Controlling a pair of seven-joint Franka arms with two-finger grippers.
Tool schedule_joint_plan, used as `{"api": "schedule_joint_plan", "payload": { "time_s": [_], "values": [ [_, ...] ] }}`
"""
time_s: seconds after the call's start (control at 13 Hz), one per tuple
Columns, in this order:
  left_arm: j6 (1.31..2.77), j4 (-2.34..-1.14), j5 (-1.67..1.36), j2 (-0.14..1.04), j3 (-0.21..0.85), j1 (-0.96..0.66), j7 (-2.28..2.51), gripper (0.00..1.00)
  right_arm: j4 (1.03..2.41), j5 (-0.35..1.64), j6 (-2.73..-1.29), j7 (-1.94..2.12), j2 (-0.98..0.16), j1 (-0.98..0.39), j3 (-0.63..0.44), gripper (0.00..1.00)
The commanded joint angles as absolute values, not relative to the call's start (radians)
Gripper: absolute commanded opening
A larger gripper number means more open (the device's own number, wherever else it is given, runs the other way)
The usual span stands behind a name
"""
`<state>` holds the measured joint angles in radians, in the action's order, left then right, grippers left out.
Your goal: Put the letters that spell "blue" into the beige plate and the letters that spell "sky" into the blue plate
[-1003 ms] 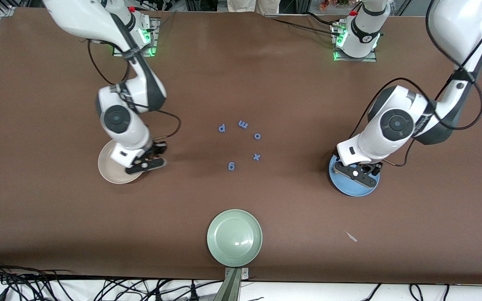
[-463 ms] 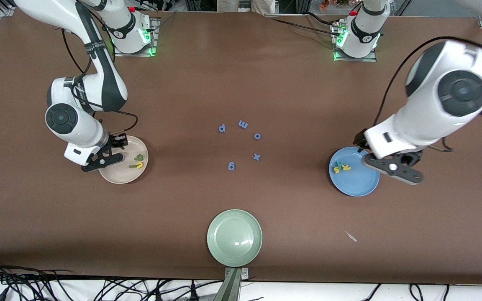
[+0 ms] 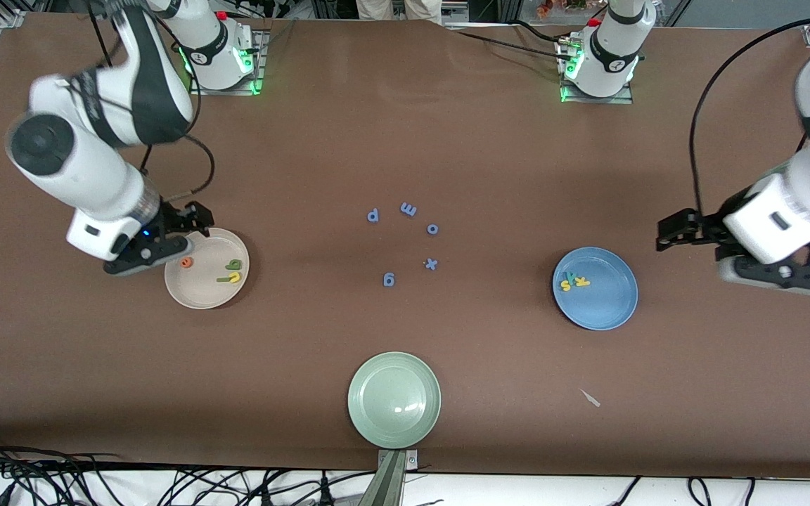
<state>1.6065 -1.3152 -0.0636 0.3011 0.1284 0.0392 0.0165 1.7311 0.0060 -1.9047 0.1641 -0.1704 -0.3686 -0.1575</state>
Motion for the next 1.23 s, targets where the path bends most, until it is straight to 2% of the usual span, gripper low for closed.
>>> {"api": "schedule_joint_plan", "payload": {
  "time_s": [0.0, 0.15, 0.31, 0.54, 1.16],
  "values": [
    [1.768, -1.633, -0.106, 0.085, 0.04, -0.012, 0.021, 1.0, 1.694, 0.032, -1.838, 0.172, -0.066, -0.345, -0.152, 1.0],
    [1.83, -1.756, -0.001, -0.006, 0.023, -0.063, 0.021, 1.0, 1.672, 0.026, -1.769, 0.166, -0.034, -0.33, -0.153, 1.0],
    [1.833, -1.808, 0.048, -0.05, 0.026, -0.071, 0.04, 1.0, 1.587, 0.018, -1.666, 0.16, -0.058, -0.309, -0.146, 1.0],
    [1.816, -1.781, -0.02, -0.035, 0.025, -0.058, 0.075, 1.0, 1.48, 0.018, -1.605, 0.16, -0.127, -0.187, -0.025, 1.0],
    [1.758, -1.73, -0.018, -0.018, 0.025, -0.055, 0.067, 1.0, 1.489, 0.025, -1.589, 0.173, -0.118, -0.181, -0.046, 1.0]
  ]
}}
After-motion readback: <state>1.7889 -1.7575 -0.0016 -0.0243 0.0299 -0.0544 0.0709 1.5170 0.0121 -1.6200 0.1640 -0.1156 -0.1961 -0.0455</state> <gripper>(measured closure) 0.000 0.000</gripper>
